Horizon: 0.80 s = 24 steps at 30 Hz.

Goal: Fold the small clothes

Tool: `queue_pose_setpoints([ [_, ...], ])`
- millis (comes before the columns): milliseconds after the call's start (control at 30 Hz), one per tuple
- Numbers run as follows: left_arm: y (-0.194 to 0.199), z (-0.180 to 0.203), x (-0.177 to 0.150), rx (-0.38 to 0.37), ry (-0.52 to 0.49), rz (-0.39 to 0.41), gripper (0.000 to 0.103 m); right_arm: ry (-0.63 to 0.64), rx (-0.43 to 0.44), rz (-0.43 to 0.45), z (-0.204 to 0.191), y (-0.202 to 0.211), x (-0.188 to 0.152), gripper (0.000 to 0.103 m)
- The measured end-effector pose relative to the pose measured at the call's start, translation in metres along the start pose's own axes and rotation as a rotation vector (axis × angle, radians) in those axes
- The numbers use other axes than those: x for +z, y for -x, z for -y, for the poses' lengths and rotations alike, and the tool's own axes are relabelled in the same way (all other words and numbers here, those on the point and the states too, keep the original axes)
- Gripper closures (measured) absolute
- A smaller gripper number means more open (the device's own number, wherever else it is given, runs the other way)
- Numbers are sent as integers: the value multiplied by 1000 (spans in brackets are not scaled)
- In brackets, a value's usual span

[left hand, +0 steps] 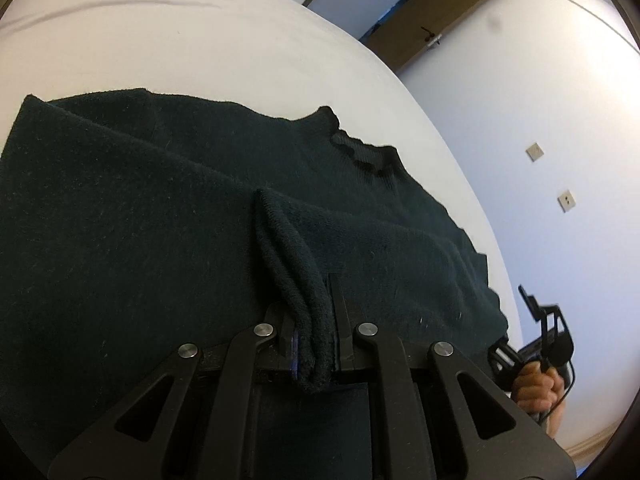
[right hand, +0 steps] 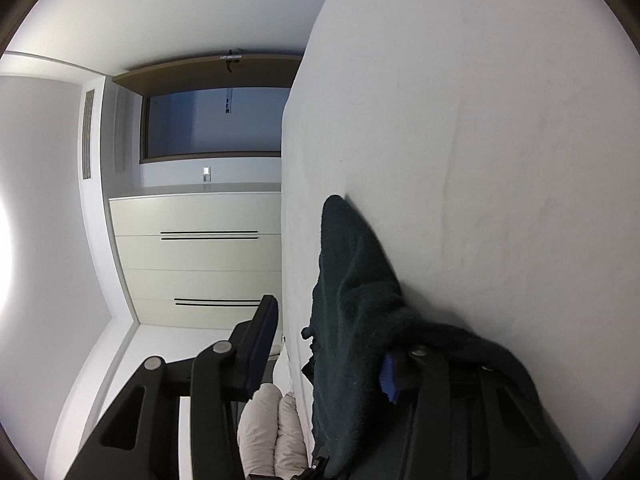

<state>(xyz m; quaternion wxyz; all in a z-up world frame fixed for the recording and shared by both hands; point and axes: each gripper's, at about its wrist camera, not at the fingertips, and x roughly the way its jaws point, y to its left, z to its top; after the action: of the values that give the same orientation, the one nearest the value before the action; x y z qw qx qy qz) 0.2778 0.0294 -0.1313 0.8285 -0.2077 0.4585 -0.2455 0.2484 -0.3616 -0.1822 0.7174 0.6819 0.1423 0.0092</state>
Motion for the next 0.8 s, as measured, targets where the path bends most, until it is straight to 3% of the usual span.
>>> queue_pose_setpoints([
  [300, 7, -1, -1, 9, 5, -73, 91, 40, -50, -57, -6, 4, -3, 56],
  [467, 29, -1, -1, 113, -23, -104, 89, 105, -126, -72, -22, 48, -18, 40],
  [600, 52, 16, -1, 300, -102, -15, 89, 132, -131, -28, -36, 80, -20, 37],
  [733, 49, 58, 0, 273, -247, 53, 89, 221, -65, -65, -72, 64, -21, 37],
  [800, 33, 69, 0, 263, -283, 43, 89, 255, -34, -137, -85, 35, -28, 37],
])
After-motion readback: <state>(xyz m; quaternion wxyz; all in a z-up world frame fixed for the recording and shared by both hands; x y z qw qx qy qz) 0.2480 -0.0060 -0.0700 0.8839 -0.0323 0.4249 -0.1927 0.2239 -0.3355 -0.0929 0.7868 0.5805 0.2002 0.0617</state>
